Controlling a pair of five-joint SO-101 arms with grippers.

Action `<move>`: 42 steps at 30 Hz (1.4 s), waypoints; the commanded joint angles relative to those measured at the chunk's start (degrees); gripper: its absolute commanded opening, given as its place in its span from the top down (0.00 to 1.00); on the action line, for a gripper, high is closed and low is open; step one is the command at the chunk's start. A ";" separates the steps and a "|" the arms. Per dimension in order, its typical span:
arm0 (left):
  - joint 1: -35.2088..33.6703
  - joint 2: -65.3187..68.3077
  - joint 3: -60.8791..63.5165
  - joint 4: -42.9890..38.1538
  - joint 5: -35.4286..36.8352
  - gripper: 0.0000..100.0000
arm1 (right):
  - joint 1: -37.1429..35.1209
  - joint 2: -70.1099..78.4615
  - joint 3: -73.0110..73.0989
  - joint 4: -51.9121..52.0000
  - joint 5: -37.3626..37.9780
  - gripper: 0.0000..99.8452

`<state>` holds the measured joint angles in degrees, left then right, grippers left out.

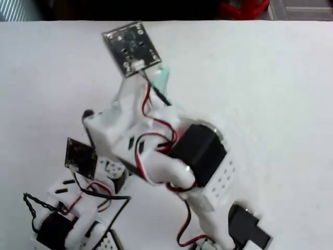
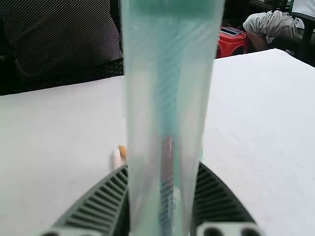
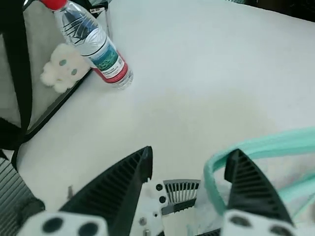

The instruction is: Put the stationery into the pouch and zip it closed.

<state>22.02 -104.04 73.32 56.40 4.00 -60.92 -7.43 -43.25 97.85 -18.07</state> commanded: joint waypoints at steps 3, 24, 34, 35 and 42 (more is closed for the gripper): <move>-0.31 -0.66 -0.79 -2.11 0.26 0.87 | -5.23 -0.31 -1.58 0.57 2.55 0.77; -0.31 -0.66 -0.88 -2.11 -1.32 0.98 | 1.71 0.22 -17.23 -5.23 0.70 0.70; -17.80 -0.66 -4.40 -2.11 -1.49 0.98 | 31.34 0.31 -9.49 -1.63 13.45 0.70; -19.30 -0.66 -4.13 -2.37 -1.49 0.98 | 32.66 0.40 -6.42 -0.75 17.58 0.72; -25.80 -0.66 11.43 -22.15 -1.76 0.98 | 35.65 5.49 18.99 -2.77 39.47 0.85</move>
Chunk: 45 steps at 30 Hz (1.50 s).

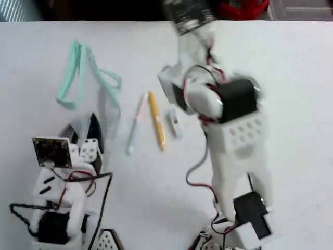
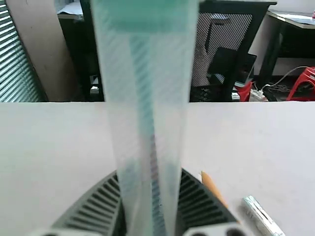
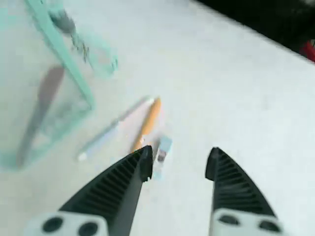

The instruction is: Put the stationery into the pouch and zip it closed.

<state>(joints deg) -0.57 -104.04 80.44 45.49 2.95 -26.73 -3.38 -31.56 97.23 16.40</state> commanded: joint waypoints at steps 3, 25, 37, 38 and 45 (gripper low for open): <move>-4.97 -0.66 9.67 -18.99 -0.70 0.98 | 3.82 5.58 10.64 -5.76 4.66 0.82; -0.22 -0.48 15.65 -19.16 -2.46 0.91 | 3.65 42.59 3.08 -14.64 4.57 0.75; -0.57 -0.48 15.65 -17.14 -2.64 0.91 | 3.12 42.68 -2.37 -8.40 0.79 0.75; -0.57 -0.48 15.56 -17.14 -2.64 0.91 | 3.21 42.42 -2.55 -8.48 0.44 0.75; -0.66 -0.48 15.56 -17.14 -2.64 0.91 | 3.12 47.87 -2.73 -10.51 0.88 0.75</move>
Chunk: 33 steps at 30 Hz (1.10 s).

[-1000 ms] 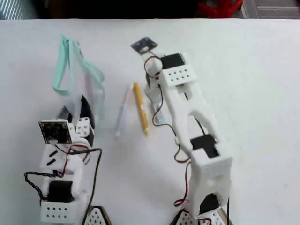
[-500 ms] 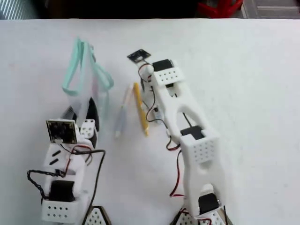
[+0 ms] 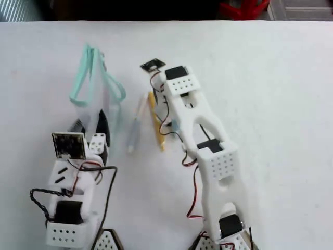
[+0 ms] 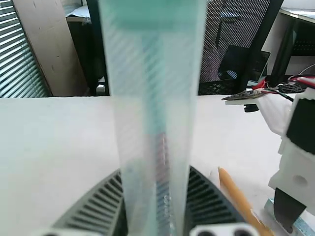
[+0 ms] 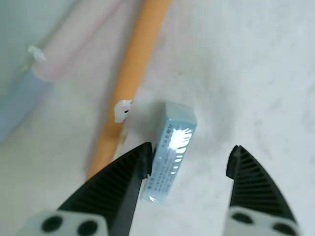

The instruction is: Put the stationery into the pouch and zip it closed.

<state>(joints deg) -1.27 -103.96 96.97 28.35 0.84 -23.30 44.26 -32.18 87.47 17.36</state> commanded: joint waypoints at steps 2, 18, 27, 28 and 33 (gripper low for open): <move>0.04 -0.57 -0.97 0.00 -0.62 0.91 | -0.31 1.27 -2.20 -0.84 0.00 0.75; 0.04 -0.57 -0.97 -0.44 -0.62 0.90 | 0.92 1.98 -1.49 -2.51 0.00 0.98; -1.89 -0.57 -1.41 -0.53 -0.44 0.90 | 1.19 1.71 2.73 -7.43 0.00 0.98; -2.68 -0.57 -1.49 -0.53 -0.26 0.90 | 1.19 1.71 2.73 -7.43 0.00 0.98; -3.65 -0.57 -2.29 -0.09 -0.18 0.90 | 1.19 1.80 2.73 -7.52 0.00 0.98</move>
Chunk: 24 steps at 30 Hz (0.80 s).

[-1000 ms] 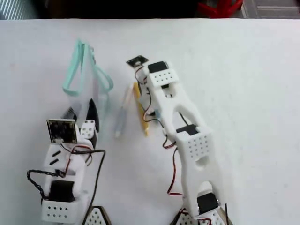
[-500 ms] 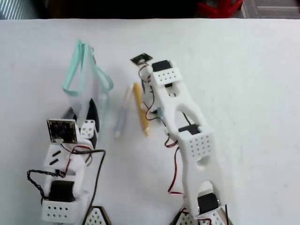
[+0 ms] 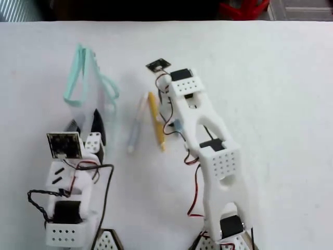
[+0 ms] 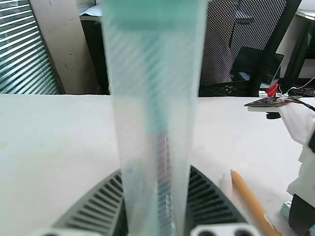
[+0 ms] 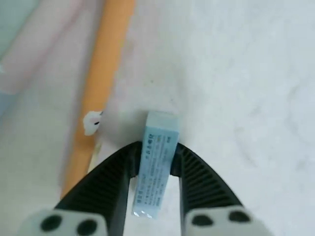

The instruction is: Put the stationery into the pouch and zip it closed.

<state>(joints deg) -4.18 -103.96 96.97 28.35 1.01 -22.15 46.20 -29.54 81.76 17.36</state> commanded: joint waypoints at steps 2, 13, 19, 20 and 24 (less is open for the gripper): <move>-0.66 -0.57 -2.29 0.00 -0.35 0.89 | 0.04 -0.13 0.09 -1.80 0.00 0.98; -0.31 -0.57 -2.46 1.93 -0.18 0.82 | 0.04 -0.13 0.09 -1.80 0.09 0.98; -0.31 -0.57 -2.55 2.02 -0.18 0.82 | -0.04 -0.13 0.09 -1.89 0.09 0.98; -0.31 -0.57 -2.64 2.02 -0.26 0.82 | -0.04 -0.13 0.09 -1.89 0.09 0.98; -0.40 -0.57 -3.43 2.37 -0.26 0.79 | -0.04 -0.04 0.09 -1.89 0.09 0.98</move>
<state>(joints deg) -4.53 -104.04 96.79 30.11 0.84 -22.15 46.20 -29.54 81.76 17.36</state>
